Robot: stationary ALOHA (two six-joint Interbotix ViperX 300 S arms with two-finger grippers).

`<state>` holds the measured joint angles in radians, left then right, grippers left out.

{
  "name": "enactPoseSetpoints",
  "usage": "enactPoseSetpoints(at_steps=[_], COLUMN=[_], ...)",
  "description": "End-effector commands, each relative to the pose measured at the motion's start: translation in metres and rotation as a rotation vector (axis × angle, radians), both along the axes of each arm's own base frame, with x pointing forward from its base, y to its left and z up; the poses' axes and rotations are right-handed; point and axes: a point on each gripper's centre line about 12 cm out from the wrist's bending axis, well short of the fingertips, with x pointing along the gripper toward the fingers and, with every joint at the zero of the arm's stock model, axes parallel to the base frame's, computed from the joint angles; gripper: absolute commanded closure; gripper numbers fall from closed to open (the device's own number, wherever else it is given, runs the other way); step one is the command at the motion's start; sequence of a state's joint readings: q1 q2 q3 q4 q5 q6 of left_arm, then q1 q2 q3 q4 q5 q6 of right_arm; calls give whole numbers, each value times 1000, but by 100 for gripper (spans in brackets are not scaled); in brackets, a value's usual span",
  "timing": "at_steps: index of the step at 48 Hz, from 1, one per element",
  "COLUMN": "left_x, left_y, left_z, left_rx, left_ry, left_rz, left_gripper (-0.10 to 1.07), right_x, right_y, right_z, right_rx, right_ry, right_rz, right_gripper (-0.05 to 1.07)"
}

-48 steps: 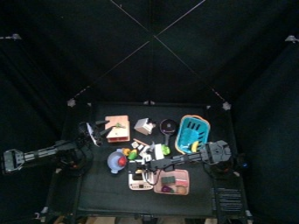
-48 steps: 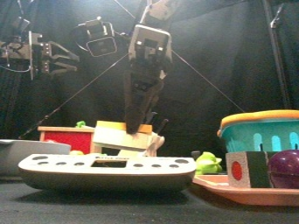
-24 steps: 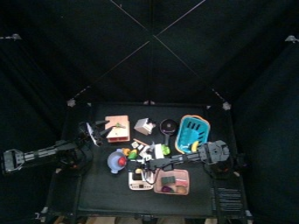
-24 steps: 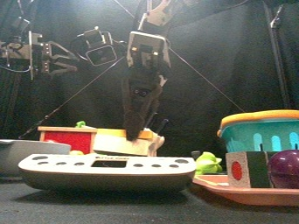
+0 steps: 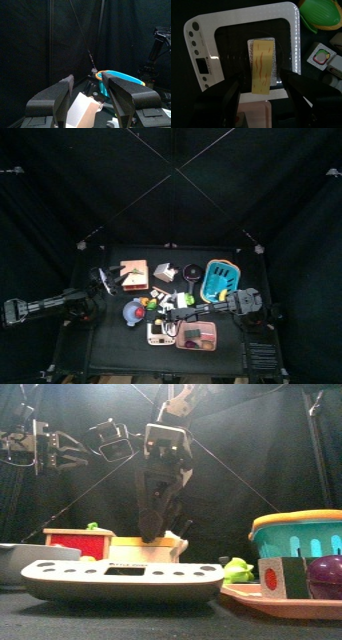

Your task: Place egg sushi on stove

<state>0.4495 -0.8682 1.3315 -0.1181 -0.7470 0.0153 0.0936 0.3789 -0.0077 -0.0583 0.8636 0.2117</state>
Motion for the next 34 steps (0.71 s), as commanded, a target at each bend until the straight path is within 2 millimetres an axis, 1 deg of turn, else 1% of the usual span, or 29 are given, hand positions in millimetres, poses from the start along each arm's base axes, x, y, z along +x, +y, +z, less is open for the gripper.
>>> enactPoseSetpoints(at_steps=[1,24,34], left_x=[2,2,1], left_y=[1,0,0], left_z=[4,4,4], left_rx=[6,7,6], left_ry=[-9,-8,-9], left_rz=[-1,-1,-1], left_gripper=[12,12,12], right_x=[6,7,7], right_y=[-2,-4,-4], right_z=[22,25,24], right_rx=[-1,-16,-23], right_ry=[-56,-48,-39], right_rz=[-3,2,2], right_gripper=[12,12,12])
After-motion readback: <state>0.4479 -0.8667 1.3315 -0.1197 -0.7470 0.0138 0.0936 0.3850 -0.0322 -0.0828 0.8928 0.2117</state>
